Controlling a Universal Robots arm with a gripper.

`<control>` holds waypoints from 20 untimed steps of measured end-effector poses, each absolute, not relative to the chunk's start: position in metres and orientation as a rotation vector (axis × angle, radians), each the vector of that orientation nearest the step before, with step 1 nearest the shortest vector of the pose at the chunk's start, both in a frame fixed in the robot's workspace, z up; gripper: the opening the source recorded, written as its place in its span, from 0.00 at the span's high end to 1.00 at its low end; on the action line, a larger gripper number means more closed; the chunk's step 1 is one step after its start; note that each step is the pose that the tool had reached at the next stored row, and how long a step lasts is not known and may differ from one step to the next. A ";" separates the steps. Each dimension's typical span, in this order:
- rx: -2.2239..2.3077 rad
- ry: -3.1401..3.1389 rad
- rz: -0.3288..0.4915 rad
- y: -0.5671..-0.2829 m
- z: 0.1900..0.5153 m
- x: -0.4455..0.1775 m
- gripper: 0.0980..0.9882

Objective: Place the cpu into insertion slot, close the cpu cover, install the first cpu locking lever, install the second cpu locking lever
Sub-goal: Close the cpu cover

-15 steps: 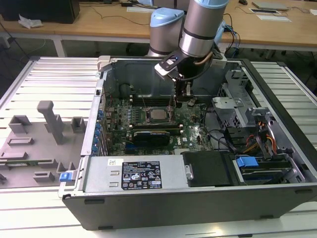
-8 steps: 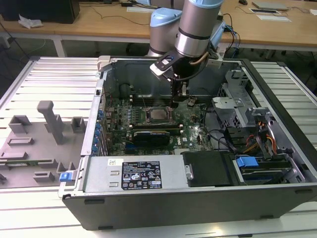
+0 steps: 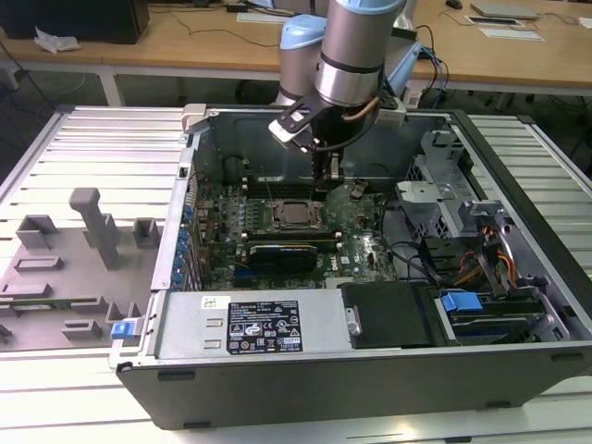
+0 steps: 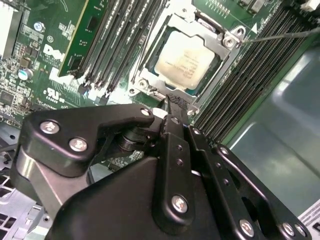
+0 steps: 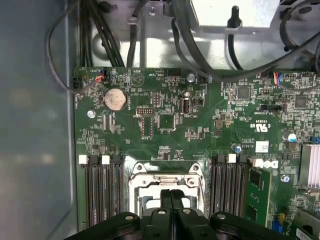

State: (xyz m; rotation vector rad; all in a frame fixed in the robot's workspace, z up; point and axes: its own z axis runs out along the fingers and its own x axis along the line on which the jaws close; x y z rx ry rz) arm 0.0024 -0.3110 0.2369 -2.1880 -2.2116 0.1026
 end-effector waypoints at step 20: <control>-2.248 -2.269 -0.024 -0.317 0.227 -0.039 0.99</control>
